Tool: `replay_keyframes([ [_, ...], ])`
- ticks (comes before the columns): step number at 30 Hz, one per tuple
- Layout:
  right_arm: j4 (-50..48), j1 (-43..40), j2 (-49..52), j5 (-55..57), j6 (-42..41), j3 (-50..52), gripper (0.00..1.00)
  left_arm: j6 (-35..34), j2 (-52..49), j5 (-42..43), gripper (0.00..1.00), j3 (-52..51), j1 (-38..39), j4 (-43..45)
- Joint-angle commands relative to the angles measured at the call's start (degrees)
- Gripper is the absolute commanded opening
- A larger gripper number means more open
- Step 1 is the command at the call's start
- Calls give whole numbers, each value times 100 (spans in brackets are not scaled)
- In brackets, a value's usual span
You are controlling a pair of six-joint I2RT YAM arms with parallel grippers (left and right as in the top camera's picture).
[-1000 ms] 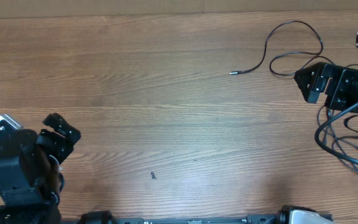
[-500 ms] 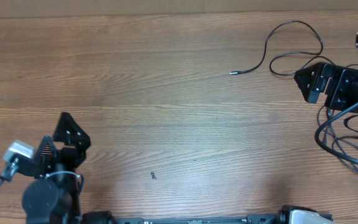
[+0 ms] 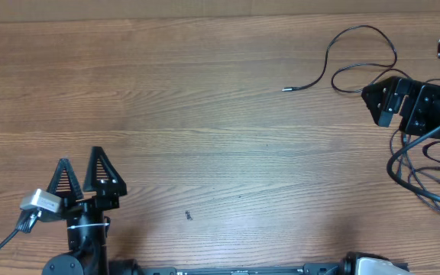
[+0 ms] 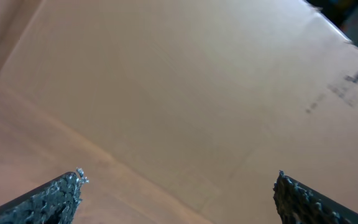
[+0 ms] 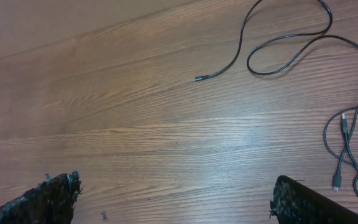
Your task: Untangle cables
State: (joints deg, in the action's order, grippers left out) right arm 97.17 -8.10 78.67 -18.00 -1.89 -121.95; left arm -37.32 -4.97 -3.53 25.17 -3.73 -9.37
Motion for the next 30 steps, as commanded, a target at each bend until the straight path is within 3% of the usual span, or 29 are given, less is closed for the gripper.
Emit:
replay_keyframes([
  [1,-13,44,-7,-11,26,-28,100,590,166,385,99,-74,48,127],
  [30,-13,44,-7,-11,26,-28,100,1169,479,756,100,-743,234,533],
])
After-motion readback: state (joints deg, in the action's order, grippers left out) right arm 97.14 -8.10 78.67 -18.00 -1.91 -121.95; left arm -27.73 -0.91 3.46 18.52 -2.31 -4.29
